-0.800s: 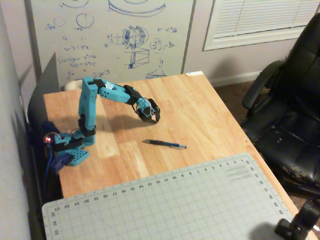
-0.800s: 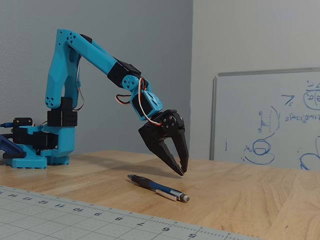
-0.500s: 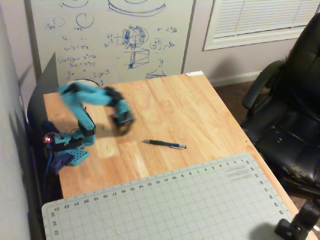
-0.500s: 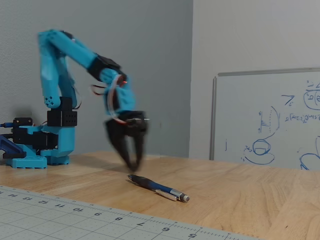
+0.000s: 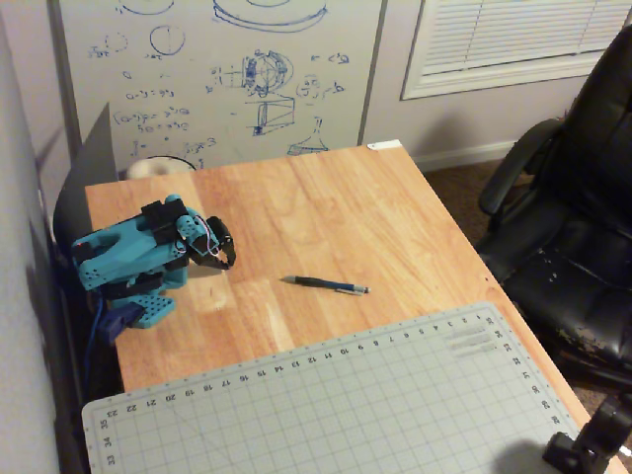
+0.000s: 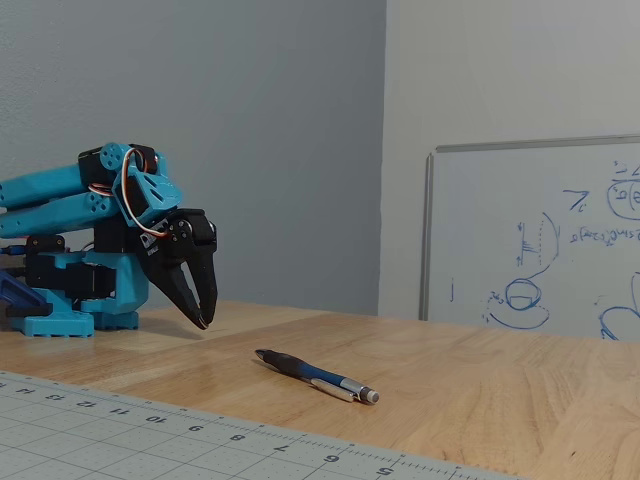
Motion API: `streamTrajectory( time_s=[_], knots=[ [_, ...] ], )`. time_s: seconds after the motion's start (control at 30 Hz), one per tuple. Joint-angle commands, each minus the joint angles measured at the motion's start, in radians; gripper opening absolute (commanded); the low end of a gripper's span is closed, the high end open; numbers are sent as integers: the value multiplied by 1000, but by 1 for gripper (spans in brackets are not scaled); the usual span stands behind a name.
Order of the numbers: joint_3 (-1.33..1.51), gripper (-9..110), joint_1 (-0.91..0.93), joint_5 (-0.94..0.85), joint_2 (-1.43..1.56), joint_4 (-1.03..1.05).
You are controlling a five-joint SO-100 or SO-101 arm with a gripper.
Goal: Touch the pen.
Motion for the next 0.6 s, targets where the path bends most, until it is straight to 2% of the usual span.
streamTrajectory(
  time_s=[0.0, 0.17, 0.27, 0.57],
  knots=[
    [-11, 1, 2, 6, 35, 6],
    [-28, 1, 2, -9, 35, 0],
    [-48, 1, 6, -9, 35, -75],
    [-9, 1, 15, 5, 29, -675]
  ],
)
